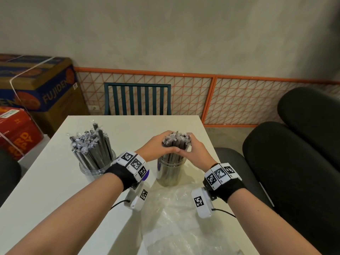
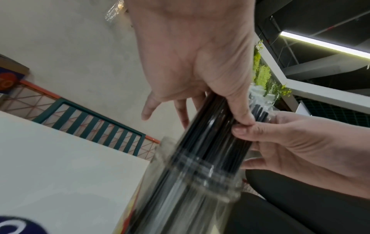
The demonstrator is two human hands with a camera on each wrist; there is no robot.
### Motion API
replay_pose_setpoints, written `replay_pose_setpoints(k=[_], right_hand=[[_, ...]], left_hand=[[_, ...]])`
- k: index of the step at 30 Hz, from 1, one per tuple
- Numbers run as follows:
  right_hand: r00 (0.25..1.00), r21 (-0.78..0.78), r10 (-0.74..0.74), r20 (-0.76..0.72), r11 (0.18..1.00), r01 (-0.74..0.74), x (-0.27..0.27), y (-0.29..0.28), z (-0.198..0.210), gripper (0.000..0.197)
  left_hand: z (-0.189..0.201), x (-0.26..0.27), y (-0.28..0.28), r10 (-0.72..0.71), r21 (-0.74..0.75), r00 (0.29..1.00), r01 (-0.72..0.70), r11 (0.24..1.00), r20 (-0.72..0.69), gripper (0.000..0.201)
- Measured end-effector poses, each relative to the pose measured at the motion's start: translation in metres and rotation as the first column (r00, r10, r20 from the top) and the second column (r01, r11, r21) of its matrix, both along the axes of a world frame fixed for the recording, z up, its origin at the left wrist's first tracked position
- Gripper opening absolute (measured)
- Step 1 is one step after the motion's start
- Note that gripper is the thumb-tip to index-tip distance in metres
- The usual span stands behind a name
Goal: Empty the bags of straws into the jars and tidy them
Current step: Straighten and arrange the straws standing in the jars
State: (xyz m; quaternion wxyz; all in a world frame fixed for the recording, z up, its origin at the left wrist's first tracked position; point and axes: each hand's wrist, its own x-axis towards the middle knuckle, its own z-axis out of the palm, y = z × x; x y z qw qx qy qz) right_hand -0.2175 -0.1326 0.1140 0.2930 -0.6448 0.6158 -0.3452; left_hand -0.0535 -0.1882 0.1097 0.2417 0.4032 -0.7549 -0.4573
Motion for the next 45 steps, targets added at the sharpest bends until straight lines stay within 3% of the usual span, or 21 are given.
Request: replay_pose_setpoints(k=[2,5,9,11,13,16,18,21,24,27,33,37,40,42,45], right_hand=[[0.998,-0.072,-0.063,0.005,0.995,0.064,0.000,-0.003,0.009,0.048],[0.996,-0.072,-0.093,0.005,0.993,0.093,0.001,-0.004,0.013,0.053],[0.998,0.110,0.069,0.014,0.991,-0.070,-0.002,0.003,-0.004,0.087],[0.990,0.145,0.136,0.035,0.979,-0.140,-0.006,0.003,-0.009,0.104],[0.978,0.175,0.199,0.056,0.963,-0.206,-0.008,0.001,-0.009,0.108],[0.965,0.205,0.239,0.106,0.945,-0.256,-0.011,-0.007,-0.005,0.098],[0.960,0.205,0.254,0.114,0.940,-0.273,-0.011,-0.016,-0.006,0.088],[0.982,0.177,0.159,0.104,0.968,-0.176,-0.010,-0.025,-0.013,0.069],[0.995,0.099,0.053,0.083,0.993,-0.061,-0.012,-0.031,-0.009,0.055],[0.997,0.030,0.051,0.050,0.998,-0.052,-0.015,-0.032,0.004,0.058],[0.984,0.065,0.168,-0.056,0.984,-0.165,-0.017,-0.018,-0.010,0.074],[0.987,0.072,0.125,-0.105,0.990,-0.118,-0.015,-0.015,-0.018,0.062],[0.988,0.036,0.075,-0.137,0.997,-0.070,-0.014,-0.016,-0.016,0.055],[0.989,0.027,0.055,-0.140,0.998,-0.052,-0.016,-0.019,-0.009,0.054],[0.978,0.046,0.101,-0.182,0.994,-0.095,-0.020,-0.022,-0.002,0.056]], left_hand=[[0.014,0.000,-0.001,-0.017,-0.055,1.000,0.016,0.998,-0.015,0.052],[0.027,0.001,-0.003,-0.072,-0.012,0.997,0.072,0.997,-0.009,0.062],[0.014,0.002,0.005,-0.084,0.030,0.995,0.082,0.996,0.051,0.071],[0.001,0.004,0.009,-0.031,0.053,0.999,0.032,0.998,-0.017,0.070],[-0.009,0.003,0.014,0.035,0.070,0.997,-0.030,0.997,-0.076,0.073],[-0.018,-0.006,0.019,0.124,0.053,0.988,-0.119,0.991,-0.097,0.071],[-0.021,-0.010,0.017,0.199,0.004,0.976,-0.199,0.980,-0.084,0.057],[-0.019,-0.009,0.009,0.206,-0.044,0.975,-0.210,0.977,-0.081,0.038],[-0.009,-0.003,0.003,0.149,-0.034,0.983,-0.153,0.988,-0.107,0.038],[0.008,0.005,-0.002,0.084,-0.023,0.989,-0.087,0.996,-0.123,0.040],[0.012,0.011,-0.002,-0.134,0.175,0.989,0.122,0.977,0.061,0.063],[-0.007,0.003,0.008,0.003,0.102,0.998,-0.008,0.995,0.055,0.063],[-0.009,-0.001,0.010,0.103,0.026,0.993,-0.105,0.994,0.051,0.052],[-0.001,0.000,0.005,0.097,0.024,0.995,-0.097,0.995,0.021,0.041],[0.009,0.007,-0.004,-0.016,0.075,0.997,0.010,0.997,0.070,0.043]])
